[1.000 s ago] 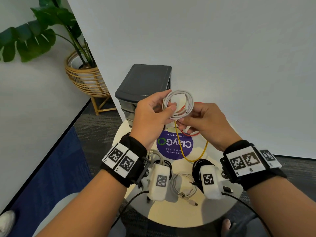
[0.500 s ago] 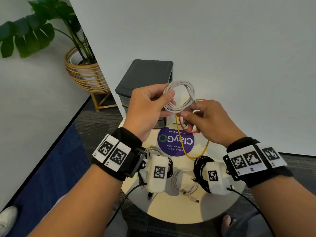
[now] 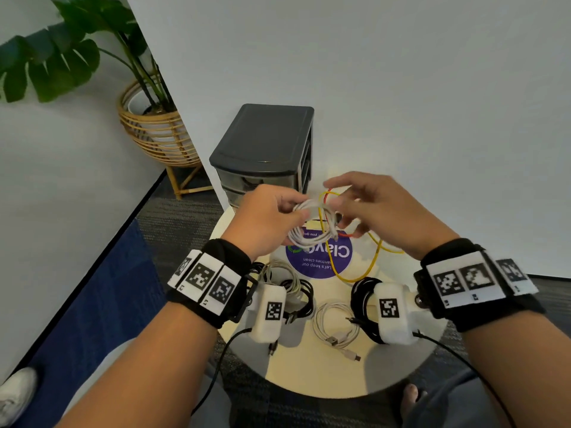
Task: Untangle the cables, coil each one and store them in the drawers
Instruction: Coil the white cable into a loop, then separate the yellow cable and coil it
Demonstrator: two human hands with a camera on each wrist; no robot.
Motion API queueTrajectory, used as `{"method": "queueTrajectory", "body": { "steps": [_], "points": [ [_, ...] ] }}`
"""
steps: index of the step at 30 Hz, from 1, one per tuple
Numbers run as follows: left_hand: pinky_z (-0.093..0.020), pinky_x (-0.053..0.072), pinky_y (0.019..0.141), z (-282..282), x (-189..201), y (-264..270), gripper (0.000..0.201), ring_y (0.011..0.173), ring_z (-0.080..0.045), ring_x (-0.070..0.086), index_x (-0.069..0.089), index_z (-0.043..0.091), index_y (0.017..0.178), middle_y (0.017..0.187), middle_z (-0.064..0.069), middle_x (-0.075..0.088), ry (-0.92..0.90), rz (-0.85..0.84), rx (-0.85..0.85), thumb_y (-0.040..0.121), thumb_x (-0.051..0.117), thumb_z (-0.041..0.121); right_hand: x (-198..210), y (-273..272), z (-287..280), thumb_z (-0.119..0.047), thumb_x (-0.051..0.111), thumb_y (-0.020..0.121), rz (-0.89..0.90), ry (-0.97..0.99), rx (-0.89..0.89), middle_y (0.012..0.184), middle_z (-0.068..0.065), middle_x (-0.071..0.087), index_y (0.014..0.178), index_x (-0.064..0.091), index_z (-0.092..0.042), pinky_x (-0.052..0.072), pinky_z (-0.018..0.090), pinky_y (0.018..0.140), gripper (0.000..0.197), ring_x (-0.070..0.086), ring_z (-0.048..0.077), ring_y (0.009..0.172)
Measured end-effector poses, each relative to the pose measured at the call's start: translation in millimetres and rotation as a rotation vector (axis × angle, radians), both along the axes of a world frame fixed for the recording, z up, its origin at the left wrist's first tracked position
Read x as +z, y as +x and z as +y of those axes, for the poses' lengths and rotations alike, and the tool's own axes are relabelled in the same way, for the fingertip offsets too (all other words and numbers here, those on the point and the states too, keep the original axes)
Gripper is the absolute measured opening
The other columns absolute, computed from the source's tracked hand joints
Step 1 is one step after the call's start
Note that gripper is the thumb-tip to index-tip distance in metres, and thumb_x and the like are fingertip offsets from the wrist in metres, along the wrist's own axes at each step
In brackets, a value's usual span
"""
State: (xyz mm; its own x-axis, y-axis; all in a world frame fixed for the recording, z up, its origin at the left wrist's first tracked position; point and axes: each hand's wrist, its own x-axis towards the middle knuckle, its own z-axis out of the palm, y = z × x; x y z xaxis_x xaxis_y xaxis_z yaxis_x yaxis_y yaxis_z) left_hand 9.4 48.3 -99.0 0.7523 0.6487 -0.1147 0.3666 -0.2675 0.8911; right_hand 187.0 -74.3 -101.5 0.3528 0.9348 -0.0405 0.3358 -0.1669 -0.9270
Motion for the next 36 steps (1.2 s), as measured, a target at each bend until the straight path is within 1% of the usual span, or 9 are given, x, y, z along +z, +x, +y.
{"method": "queueTrajectory", "body": {
  "steps": [3,7,10,15,18,23,29,34,36],
  "points": [
    [-0.043,0.065,0.068,5,-13,-1,0.016,0.084,-0.019,0.075,0.072,0.019,0.109,0.092,-0.005,0.075,0.060,0.121,-0.014,0.093,0.074,0.017,-20,-10,10,-0.012,0.069,0.093,-0.172,-0.093,0.013,0.073,0.001,0.073,0.105,0.070,-0.021,0.062,0.039,0.064,0.015,0.073,0.017,0.064],
    [-0.050,0.062,0.075,6,-24,2,0.014,0.083,-0.019,0.074,0.066,0.023,0.099,0.089,-0.003,0.075,0.116,0.220,-0.023,0.090,0.077,0.023,-30,-13,15,-0.014,0.075,0.087,-0.223,-0.181,0.019,0.070,-0.001,0.073,0.100,0.067,-0.020,0.057,0.028,0.059,0.016,0.068,0.007,0.053],
    [-0.047,0.063,0.074,7,-29,7,0.017,0.084,-0.020,0.074,0.065,0.022,0.099,0.090,-0.005,0.075,0.124,0.250,-0.022,0.089,0.078,0.027,-37,-16,19,-0.011,0.075,0.085,-0.349,-0.218,0.018,0.077,-0.002,0.070,0.094,0.066,-0.021,0.057,0.031,0.063,0.016,0.066,0.011,0.065],
    [-0.037,0.059,0.084,9,-34,9,0.021,0.092,-0.012,0.068,0.070,0.022,0.114,0.099,0.003,0.073,0.228,0.329,-0.055,0.094,0.071,0.029,-49,-22,27,-0.011,0.072,0.084,-0.496,-0.259,-0.070,0.078,-0.010,0.051,0.086,0.065,-0.024,0.034,0.020,0.055,0.015,0.055,0.015,0.083],
    [-0.030,0.052,0.089,11,-36,8,0.030,0.102,-0.013,0.066,0.068,0.020,0.125,0.112,0.001,0.073,0.292,0.404,-0.086,0.096,0.070,0.027,-54,-24,31,-0.011,0.073,0.084,-0.487,-0.278,-0.094,0.086,-0.005,0.056,0.091,0.070,-0.019,0.037,0.018,0.054,0.012,0.058,0.016,0.086],
    [-0.037,0.051,0.103,12,-36,6,0.039,0.114,-0.016,0.064,0.063,0.019,0.137,0.125,-0.001,0.071,0.344,0.481,-0.113,0.098,0.066,0.023,-57,-24,34,-0.008,0.067,0.088,-0.515,-0.297,-0.053,0.087,-0.002,0.062,0.098,0.077,-0.012,0.035,0.016,0.055,0.015,0.058,0.015,0.082],
    [-0.039,0.051,0.102,9,-37,6,0.034,0.115,-0.019,0.063,0.065,0.018,0.133,0.127,-0.003,0.069,0.398,0.555,-0.168,0.100,0.063,0.026,-56,-27,32,-0.009,0.063,0.092,-0.540,-0.317,0.012,0.100,0.005,0.073,0.101,0.079,-0.011,0.059,0.032,0.075,0.018,0.067,0.020,0.086],
    [-0.042,0.052,0.101,10,-36,5,0.035,0.114,-0.018,0.063,0.064,0.021,0.135,0.125,-0.001,0.069,0.413,0.547,-0.139,0.101,0.061,0.030,-44,-24,30,-0.010,0.065,0.092,-0.526,-0.310,0.050,0.106,0.003,0.070,0.113,0.073,-0.014,0.055,0.025,0.068,0.023,0.066,0.018,0.091],
    [-0.042,0.053,0.099,10,-34,4,0.032,0.111,-0.018,0.064,0.067,0.020,0.131,0.123,0.000,0.070,0.418,0.494,-0.126,0.101,0.060,0.029,-25,-15,24,-0.005,0.061,0.092,-0.454,-0.217,0.055,0.098,0.001,0.072,0.108,0.075,-0.018,0.057,0.029,0.076,0.025,0.067,0.014,0.085]
  ]
}}
